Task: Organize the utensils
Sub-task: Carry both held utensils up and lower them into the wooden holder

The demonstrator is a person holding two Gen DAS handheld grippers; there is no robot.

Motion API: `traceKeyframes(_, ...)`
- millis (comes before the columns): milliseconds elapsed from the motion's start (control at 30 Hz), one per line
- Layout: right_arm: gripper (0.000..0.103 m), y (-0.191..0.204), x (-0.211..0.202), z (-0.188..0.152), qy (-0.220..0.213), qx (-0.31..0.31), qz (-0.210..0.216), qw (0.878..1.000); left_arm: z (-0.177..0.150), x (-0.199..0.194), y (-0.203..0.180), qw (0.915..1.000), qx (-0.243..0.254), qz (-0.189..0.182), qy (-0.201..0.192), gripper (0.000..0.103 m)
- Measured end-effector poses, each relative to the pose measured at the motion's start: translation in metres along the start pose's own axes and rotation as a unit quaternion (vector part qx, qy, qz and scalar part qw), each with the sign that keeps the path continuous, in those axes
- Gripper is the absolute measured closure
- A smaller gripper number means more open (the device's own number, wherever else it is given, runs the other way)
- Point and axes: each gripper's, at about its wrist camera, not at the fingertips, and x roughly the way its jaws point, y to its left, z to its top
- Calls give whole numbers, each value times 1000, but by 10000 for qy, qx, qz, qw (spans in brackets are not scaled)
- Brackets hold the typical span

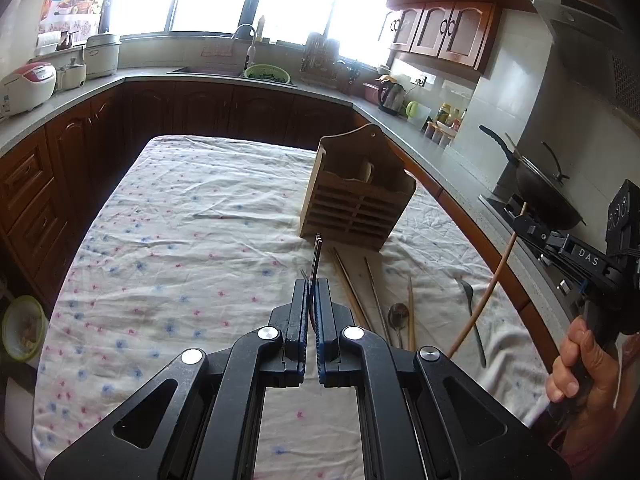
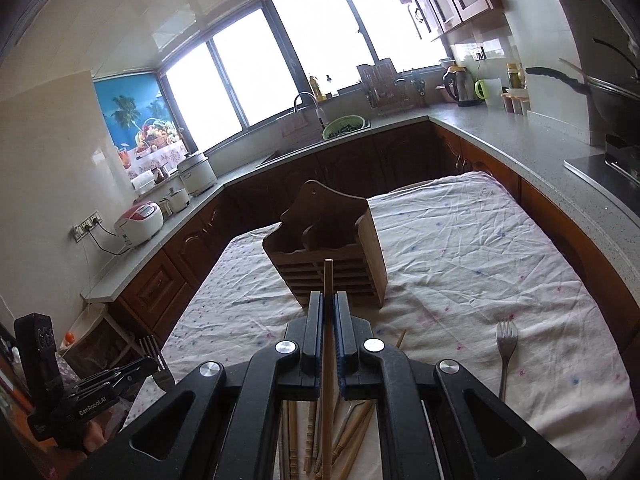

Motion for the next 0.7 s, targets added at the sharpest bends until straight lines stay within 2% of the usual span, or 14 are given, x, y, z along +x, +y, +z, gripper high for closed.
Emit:
traceKeyframes(333, 98, 0, -8, 27, -511, 40, 22, 9987, 40, 5, 5, 9988, -176, 21, -465, 101)
traceKeyframes(700, 98, -1, 2, 77, -1124, 122, 18, 9936, 117, 24, -15, 9914, 7, 152, -1299, 101)
